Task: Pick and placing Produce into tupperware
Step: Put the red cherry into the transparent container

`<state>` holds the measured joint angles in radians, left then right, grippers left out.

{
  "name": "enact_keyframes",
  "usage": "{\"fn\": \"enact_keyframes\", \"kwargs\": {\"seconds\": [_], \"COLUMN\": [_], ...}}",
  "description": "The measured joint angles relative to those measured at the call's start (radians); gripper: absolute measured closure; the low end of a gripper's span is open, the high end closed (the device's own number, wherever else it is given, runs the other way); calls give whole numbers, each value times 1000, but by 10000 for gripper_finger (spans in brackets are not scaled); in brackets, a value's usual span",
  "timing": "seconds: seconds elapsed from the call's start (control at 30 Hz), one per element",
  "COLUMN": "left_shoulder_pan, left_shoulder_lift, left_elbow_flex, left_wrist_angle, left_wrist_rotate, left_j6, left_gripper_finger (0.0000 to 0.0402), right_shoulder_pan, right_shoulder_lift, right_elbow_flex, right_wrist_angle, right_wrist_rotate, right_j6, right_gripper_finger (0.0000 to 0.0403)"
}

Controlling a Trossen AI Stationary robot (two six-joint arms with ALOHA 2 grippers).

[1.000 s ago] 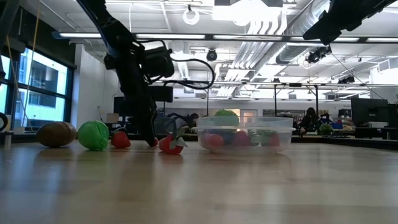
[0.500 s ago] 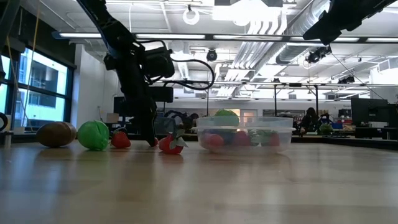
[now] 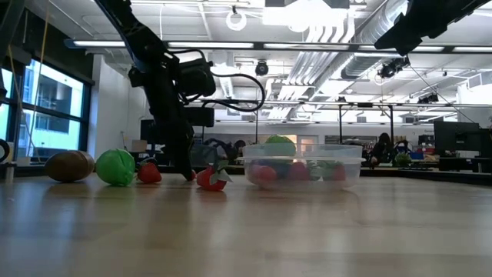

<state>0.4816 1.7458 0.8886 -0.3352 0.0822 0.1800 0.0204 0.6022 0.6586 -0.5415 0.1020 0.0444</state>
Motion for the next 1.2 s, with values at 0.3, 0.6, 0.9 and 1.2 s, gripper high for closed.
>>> {"fn": "enact_keyframes", "kwargs": {"seconds": [0.3,0.6,0.9,1.2], "left_shoulder_pan": [0,3,-12,-166], "left_shoulder_lift": [1,-3,-102,-92], "left_elbow_flex": [-3,32,62,104], "left_wrist_angle": [48,165,285,409], "left_wrist_rotate": [25,131,138,73], "left_j6": [-2,-1,22,28], "left_gripper_finger": [307,307,307,307], "right_shoulder_pan": [0,0,0,0], "right_shoulder_lift": [0,0,0,0], "right_elbow_flex": [0,0,0,0], "right_wrist_angle": [0,0,0,0], "right_wrist_rotate": [0,0,0,0], "right_j6": [0,0,0,0], "right_gripper_finger": [373,373,373,373]}}
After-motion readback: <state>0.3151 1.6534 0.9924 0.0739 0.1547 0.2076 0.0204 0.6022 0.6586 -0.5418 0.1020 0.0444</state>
